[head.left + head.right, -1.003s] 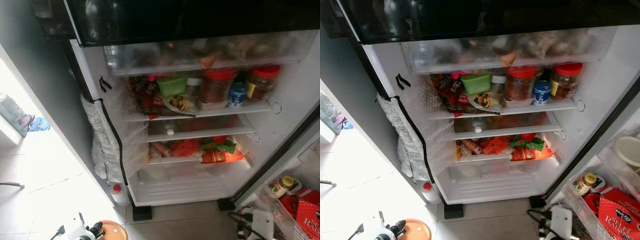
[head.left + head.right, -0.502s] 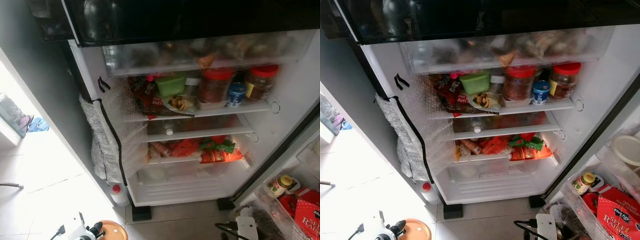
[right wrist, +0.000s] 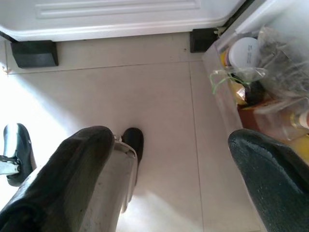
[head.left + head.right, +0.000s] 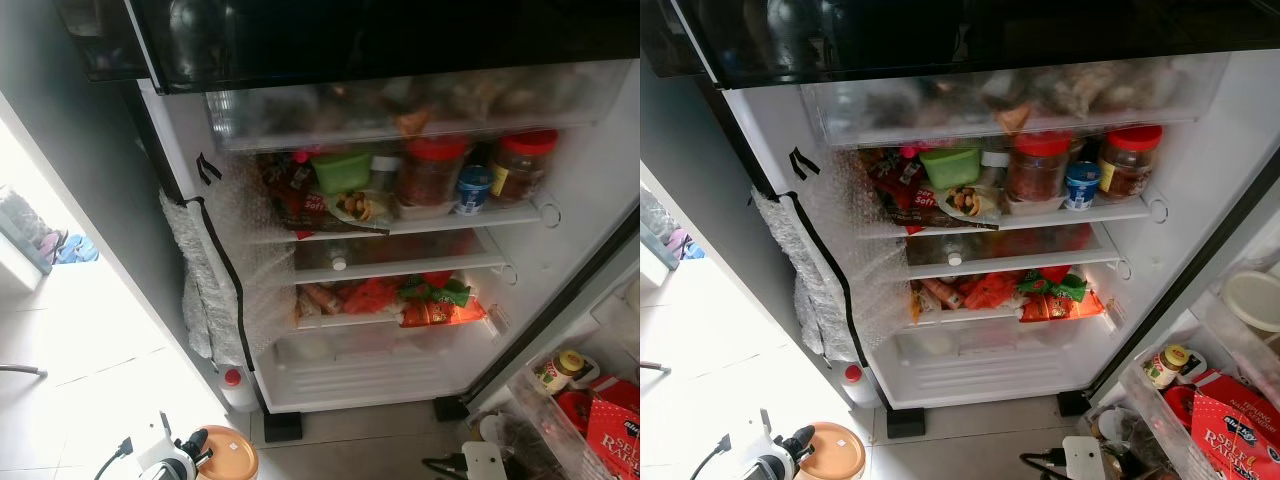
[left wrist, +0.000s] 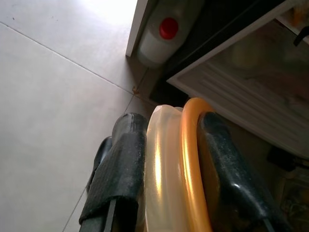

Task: Restocking fridge

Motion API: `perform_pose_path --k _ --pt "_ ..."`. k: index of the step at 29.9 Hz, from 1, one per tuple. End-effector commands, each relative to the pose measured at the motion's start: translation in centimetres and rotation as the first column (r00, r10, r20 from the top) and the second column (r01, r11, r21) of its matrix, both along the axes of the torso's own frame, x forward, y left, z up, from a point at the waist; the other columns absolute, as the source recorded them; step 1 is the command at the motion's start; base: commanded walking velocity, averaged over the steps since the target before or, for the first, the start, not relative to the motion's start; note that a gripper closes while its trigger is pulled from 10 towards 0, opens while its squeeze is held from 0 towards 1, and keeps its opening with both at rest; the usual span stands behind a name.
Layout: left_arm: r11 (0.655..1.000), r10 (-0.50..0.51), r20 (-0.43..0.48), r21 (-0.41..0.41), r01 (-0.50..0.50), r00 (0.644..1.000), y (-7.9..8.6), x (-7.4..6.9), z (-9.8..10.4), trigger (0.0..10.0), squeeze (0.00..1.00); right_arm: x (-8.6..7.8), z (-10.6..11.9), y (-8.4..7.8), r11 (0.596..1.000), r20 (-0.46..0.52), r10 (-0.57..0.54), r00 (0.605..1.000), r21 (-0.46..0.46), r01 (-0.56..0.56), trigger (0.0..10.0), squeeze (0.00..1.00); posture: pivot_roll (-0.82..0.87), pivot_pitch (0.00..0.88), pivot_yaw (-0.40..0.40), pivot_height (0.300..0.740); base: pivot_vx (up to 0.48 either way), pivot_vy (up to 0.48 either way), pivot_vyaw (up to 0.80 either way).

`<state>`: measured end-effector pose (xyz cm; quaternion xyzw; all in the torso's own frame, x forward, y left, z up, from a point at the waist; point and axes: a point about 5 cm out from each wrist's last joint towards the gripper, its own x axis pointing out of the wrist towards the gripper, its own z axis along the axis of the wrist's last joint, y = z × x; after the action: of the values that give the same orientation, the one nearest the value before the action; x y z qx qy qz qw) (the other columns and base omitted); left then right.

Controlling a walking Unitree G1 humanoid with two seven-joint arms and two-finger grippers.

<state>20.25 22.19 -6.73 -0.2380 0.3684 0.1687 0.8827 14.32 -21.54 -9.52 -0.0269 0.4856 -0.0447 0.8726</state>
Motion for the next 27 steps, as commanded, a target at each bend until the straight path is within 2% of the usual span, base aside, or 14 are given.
perform_pose_path --k 1,7,22,27 --pt "1.000 0.010 -0.016 -0.013 -0.010 1.000 -0.17 -0.56 -0.35 10.0 0.00 -0.62 -0.23 -0.08 1.000 -0.024 -0.005 1.000 -0.006 0.004 10.0 0.00 -0.04 0.055 0.029 0.740 0.000 -0.375 0.00" --pt "1.000 0.014 -0.023 -0.012 -0.015 1.000 -0.03 -0.98 -0.53 10.0 0.00 -0.65 -0.25 -0.07 1.000 -0.032 0.024 0.999 -0.011 -0.025 10.0 0.00 -0.04 0.060 0.029 0.740 0.000 -0.377 0.00" --pt "1.000 0.019 -0.017 -0.010 -0.019 1.000 0.15 -0.74 -0.38 10.0 0.00 -0.88 -0.39 0.18 0.999 -0.046 0.037 0.998 -0.015 -0.037 10.0 0.00 -0.04 0.059 0.028 0.740 0.000 -0.398 0.00" --pt "0.999 0.027 0.005 -0.018 -0.027 1.000 0.22 -0.31 -0.11 10.0 0.00 -1.12 -0.47 0.17 0.999 -0.055 0.040 0.998 -0.016 -0.041 10.0 0.00 -0.04 0.061 0.029 0.740 0.000 -0.049 0.00"
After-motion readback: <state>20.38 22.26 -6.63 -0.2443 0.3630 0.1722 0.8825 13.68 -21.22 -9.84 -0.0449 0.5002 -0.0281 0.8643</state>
